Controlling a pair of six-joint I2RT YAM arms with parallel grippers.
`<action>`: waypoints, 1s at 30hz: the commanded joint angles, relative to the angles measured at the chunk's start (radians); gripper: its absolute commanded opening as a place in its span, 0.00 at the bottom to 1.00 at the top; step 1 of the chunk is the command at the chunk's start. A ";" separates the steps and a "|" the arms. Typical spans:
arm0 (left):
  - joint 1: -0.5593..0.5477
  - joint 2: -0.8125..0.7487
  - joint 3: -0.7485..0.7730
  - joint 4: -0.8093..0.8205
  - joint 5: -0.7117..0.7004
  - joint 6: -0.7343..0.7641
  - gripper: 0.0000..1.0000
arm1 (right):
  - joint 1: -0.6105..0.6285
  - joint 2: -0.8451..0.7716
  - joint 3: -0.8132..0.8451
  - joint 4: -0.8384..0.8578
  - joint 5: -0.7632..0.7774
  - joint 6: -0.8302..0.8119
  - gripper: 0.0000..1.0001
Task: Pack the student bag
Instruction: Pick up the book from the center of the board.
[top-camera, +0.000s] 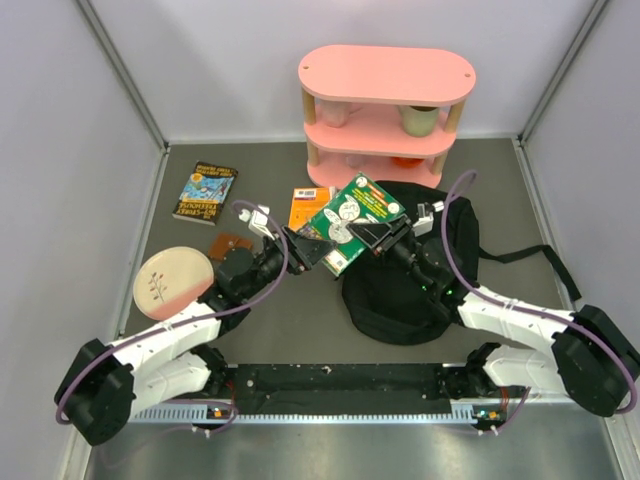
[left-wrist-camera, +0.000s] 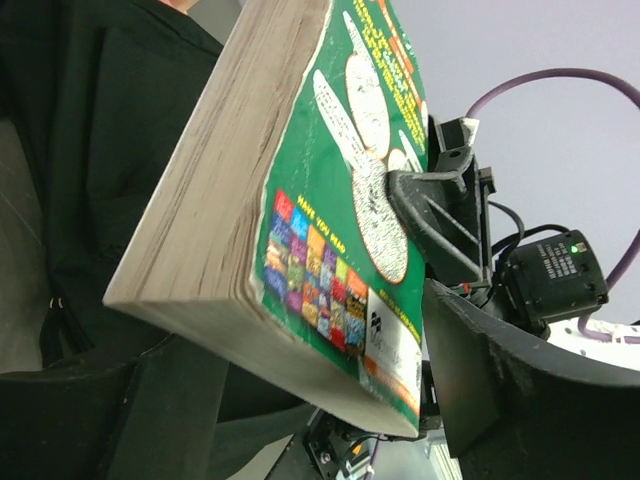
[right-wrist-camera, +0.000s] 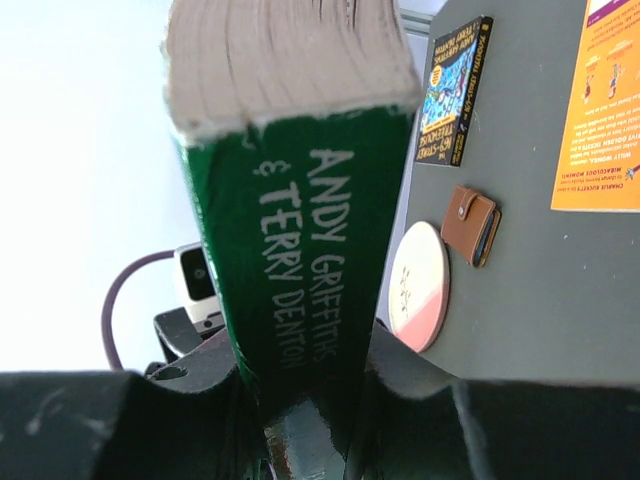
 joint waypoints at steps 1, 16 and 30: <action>-0.005 0.012 0.054 0.137 -0.008 -0.014 0.80 | 0.007 0.010 -0.006 0.142 -0.081 0.037 0.00; -0.005 0.055 0.069 0.166 0.017 -0.034 0.68 | 0.007 0.060 -0.001 0.195 -0.131 0.075 0.00; -0.007 0.018 0.032 0.110 0.009 -0.041 0.47 | 0.010 0.067 -0.010 0.188 -0.070 0.069 0.00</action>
